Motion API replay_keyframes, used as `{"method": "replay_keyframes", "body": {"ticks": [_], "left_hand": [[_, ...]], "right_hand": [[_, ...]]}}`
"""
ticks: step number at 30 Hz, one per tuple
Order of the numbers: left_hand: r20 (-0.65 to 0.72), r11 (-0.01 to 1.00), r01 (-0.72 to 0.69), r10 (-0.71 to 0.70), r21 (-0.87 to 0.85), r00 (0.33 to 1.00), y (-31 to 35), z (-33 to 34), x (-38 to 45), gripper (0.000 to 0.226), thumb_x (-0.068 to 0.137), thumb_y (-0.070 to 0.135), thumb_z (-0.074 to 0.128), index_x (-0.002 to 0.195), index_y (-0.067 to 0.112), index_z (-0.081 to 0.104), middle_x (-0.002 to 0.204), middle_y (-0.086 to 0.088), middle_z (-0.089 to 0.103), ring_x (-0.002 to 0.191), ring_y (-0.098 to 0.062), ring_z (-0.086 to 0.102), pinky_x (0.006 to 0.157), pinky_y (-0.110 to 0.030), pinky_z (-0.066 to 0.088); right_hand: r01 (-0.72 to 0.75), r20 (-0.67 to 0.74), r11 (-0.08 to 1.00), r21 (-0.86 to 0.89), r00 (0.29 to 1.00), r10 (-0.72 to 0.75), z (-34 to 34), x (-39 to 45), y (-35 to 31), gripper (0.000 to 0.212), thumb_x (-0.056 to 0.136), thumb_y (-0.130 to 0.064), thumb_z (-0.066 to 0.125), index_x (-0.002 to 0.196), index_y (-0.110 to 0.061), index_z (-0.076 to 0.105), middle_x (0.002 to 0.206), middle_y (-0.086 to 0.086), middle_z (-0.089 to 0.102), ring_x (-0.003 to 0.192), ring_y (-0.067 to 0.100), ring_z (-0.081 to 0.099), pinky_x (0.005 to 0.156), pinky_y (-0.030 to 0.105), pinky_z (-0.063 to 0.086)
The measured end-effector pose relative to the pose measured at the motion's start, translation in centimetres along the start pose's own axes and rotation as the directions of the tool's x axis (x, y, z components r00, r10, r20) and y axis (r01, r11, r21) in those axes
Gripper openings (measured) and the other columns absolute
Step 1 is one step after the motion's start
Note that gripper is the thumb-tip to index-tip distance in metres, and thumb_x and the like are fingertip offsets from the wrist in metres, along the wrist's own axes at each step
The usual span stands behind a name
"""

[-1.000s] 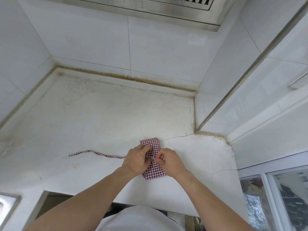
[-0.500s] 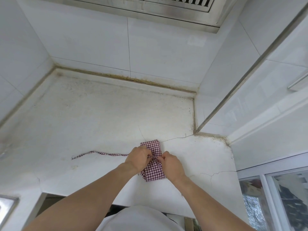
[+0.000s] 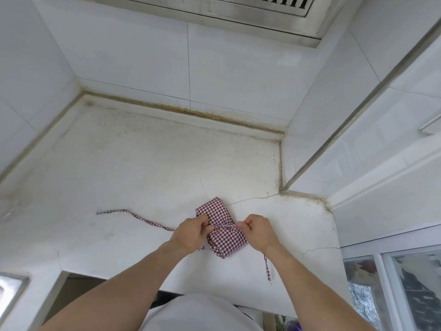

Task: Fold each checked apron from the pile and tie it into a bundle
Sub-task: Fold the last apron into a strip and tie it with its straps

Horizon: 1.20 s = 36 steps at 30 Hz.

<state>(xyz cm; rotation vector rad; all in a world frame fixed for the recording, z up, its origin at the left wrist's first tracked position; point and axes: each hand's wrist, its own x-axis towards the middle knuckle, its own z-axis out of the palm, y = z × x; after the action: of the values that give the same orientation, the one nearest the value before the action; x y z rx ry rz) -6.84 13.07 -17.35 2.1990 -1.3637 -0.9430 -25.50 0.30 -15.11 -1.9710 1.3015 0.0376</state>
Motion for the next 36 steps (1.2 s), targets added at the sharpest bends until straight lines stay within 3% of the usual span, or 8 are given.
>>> {"method": "replay_keyframes", "body": {"ticks": [7, 16, 20, 23, 26, 29, 32, 36], "left_hand": [[-0.076, 0.994, 0.046, -0.053, -0.098, 0.996, -0.8, -0.5, -0.6, 0.026, 0.099, 0.022, 0.058, 0.075, 0.026, 0.048, 0.065, 0.009, 0.053, 0.058, -0.011, 0.047, 0.057, -0.024, 0.037], [0.017, 0.912, 0.286, -0.294, -0.296, 0.956, 0.7, -2.6, -0.4, 0.035, 0.097, 0.029, 0.059, 0.067, 0.011, 0.053, 0.062, 0.001, 0.05, 0.055, -0.012, 0.043, 0.052, -0.022, 0.035], [-0.066, 0.857, 0.217, -0.278, -0.467, 0.958, 2.7, -3.1, -0.7, 0.033, 0.094, 0.026, 0.065, 0.065, 0.01, 0.06, 0.064, 0.003, 0.056, 0.061, -0.011, 0.05, 0.057, -0.021, 0.04], [-0.141, 0.841, 0.152, -0.26, -0.519, 0.955, 3.7, -3.3, -0.9, 0.028, 0.091, 0.022, 0.068, 0.073, 0.002, 0.066, 0.08, -0.005, 0.067, 0.075, -0.014, 0.062, 0.073, -0.025, 0.049], [-0.049, 0.731, 0.112, -0.194, -0.673, 0.98, 4.5, -3.6, -1.2, 0.027, 0.092, 0.015, 0.066, 0.073, -0.005, 0.067, 0.082, -0.008, 0.075, 0.074, -0.007, 0.065, 0.076, -0.02, 0.051], [0.037, 0.653, 0.143, -0.173, -0.744, 0.984, 4.9, -3.3, -0.9, 0.039, 0.098, 0.017, 0.058, 0.06, 0.005, 0.058, 0.064, -0.012, 0.066, 0.06, -0.017, 0.059, 0.066, -0.026, 0.052], [0.048, 0.673, 0.201, -0.239, -0.712, 0.97, 4.3, -2.6, -0.6, 0.042, 0.104, 0.025, 0.049, 0.063, 0.016, 0.039, 0.051, 0.004, 0.041, 0.049, -0.011, 0.035, 0.051, -0.025, 0.032], [0.113, 0.695, 0.253, -0.241, -0.673, 0.964, 3.1, -2.4, -0.5, 0.041, 0.105, 0.027, 0.047, 0.067, 0.014, 0.04, 0.052, 0.003, 0.042, 0.047, -0.011, 0.037, 0.046, -0.023, 0.031]], "right_hand": [[0.001, -0.016, 1.0, -0.008, 1.0, -0.001, -0.5, -0.4, 0.1, 0.033, 0.095, -0.038, 0.064, 0.069, -0.02, 0.054, 0.066, -0.006, 0.057, 0.058, 0.007, 0.049, 0.051, 0.017, 0.037], [-0.041, -0.098, 0.998, 0.046, 0.994, 0.045, 0.1, -1.1, -1.6, 0.025, 0.083, -0.038, 0.074, 0.075, -0.016, 0.064, 0.069, -0.008, 0.062, 0.068, 0.012, 0.062, 0.054, 0.018, 0.042], [-0.016, -0.15, 0.993, 0.119, 0.988, 0.033, 1.4, -1.6, -2.9, 0.044, 0.065, -0.055, 0.085, 0.076, -0.018, 0.064, 0.061, -0.012, 0.056, 0.053, 0.005, 0.05, 0.049, 0.018, 0.033], [0.011, -0.134, 0.99, 0.137, 0.991, 0.008, 2.4, -1.9, -3.2, 0.035, 0.069, -0.044, 0.086, 0.075, -0.02, 0.061, 0.059, -0.009, 0.055, 0.048, 0.005, 0.045, 0.044, 0.016, 0.033], [0.037, -0.055, 0.987, 0.157, 0.998, -0.029, 3.0, -2.1, -3.6, 0.028, 0.074, -0.034, 0.083, 0.079, -0.02, 0.06, 0.063, -0.01, 0.054, 0.051, 0.003, 0.045, 0.046, 0.015, 0.035], [0.026, 0.001, 0.983, 0.183, 1.0, -0.027, 3.3, -2.1, -3.5, 0.025, 0.078, -0.034, 0.08, 0.082, -0.021, 0.06, 0.07, -0.01, 0.057, 0.058, 0.003, 0.05, 0.047, 0.014, 0.034], [0.029, 0.079, 0.962, 0.27, 0.996, -0.052, 3.0, -2.3, -3.0, 0.021, 0.083, -0.035, 0.078, 0.082, -0.02, 0.064, 0.082, -0.004, 0.066, 0.075, 0.008, 0.061, 0.06, 0.016, 0.044], [-0.015, 0.078, 0.932, 0.361, 0.997, -0.014, 2.1, -2.5, -0.9, 0.022, 0.08, -0.028, 0.083, 0.076, -0.015, 0.066, 0.083, 0.003, 0.074, 0.085, 0.022, 0.07, 0.076, 0.035, 0.056]]}}
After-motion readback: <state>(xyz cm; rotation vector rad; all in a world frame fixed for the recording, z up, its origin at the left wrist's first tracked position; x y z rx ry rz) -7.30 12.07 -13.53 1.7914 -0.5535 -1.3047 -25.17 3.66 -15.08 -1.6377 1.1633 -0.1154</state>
